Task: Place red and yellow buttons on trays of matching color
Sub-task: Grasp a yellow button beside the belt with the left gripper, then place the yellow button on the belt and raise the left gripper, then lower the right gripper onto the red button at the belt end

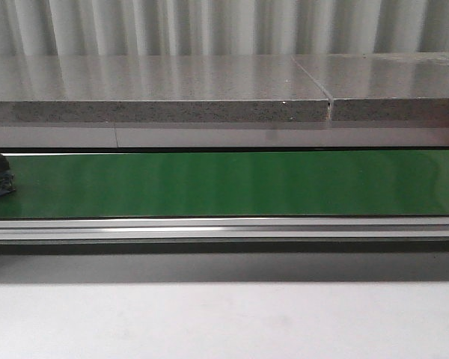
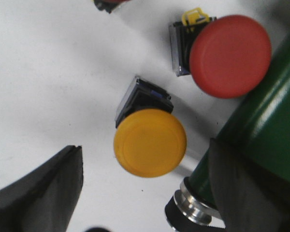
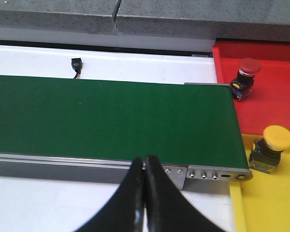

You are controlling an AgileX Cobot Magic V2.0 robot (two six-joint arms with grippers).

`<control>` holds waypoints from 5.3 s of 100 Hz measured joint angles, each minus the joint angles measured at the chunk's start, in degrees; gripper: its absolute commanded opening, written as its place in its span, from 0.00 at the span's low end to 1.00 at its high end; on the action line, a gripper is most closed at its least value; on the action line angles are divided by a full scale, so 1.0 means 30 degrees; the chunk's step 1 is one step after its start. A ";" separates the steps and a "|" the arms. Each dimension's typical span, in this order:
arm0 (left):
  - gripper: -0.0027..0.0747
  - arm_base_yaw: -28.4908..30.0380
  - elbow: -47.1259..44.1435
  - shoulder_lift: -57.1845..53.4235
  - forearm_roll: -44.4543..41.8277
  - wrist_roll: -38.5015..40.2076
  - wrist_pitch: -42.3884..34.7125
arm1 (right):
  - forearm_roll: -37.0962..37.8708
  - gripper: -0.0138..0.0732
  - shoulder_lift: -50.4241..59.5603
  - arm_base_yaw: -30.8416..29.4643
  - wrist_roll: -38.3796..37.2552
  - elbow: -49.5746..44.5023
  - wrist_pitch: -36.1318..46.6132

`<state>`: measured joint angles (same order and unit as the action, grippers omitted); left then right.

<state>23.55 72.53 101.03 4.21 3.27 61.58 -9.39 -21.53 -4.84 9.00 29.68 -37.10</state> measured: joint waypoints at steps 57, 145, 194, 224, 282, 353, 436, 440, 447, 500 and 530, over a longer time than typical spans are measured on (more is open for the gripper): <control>0.49 0.0000 0.0000 0.1295 0.0047 0.0000 -0.0762 | 0.0000 0.04 0.0000 0.0000 0.0000 0.0000 0.0000; 0.34 -0.0301 0.0000 -0.5285 -0.0302 -0.0443 -0.0099 | 0.0000 0.04 0.0000 0.0000 0.0000 0.0000 0.0000; 0.34 -0.4555 0.0000 -0.4473 -0.0617 -0.0479 -0.0329 | 0.0000 0.04 0.0000 0.0000 0.0000 0.0000 0.0000; 0.48 -0.4783 0.0000 -0.3098 -0.0515 -0.1091 -0.0705 | 0.0000 0.04 0.0000 0.0000 0.0000 0.0000 0.0000; 0.32 -0.5400 -0.0651 -0.6952 0.1607 -0.3374 -0.3059 | 0.0000 0.04 0.0000 0.0000 0.0000 0.0000 0.0000; 0.01 -0.9929 -0.9356 -1.7502 0.1646 -0.3588 -0.7209 | 0.0000 0.04 0.0000 0.0223 0.0000 0.0000 0.0000; 0.01 -0.9929 -1.3668 -2.5116 0.2049 -0.3623 -0.5617 | -0.0464 0.04 -0.3303 0.0270 0.0000 0.2737 -0.0334; 0.01 -0.9929 -1.3668 -2.5116 0.2049 -0.3623 -0.5486 | -0.0490 0.04 -0.3900 0.0308 0.0000 0.3187 -0.0497; 0.01 -0.9929 -1.3668 -2.5116 0.2049 -0.3623 -0.5352 | -0.0490 0.04 -0.5155 0.0421 0.0000 0.3924 -0.0783; 0.01 -0.9929 -1.3668 -2.5116 0.2062 -0.3623 -0.5253 | -0.0490 0.80 -1.3206 0.5652 0.0000 0.9794 -0.3930; 0.01 -0.9929 -1.3668 -2.5116 0.2062 -0.3623 -0.5253 | -0.0490 0.84 -1.8087 0.7557 0.0051 1.3000 -0.6241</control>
<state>-6.24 31.53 25.68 10.39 -7.60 45.82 -10.86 -75.79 17.83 9.16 68.68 -55.83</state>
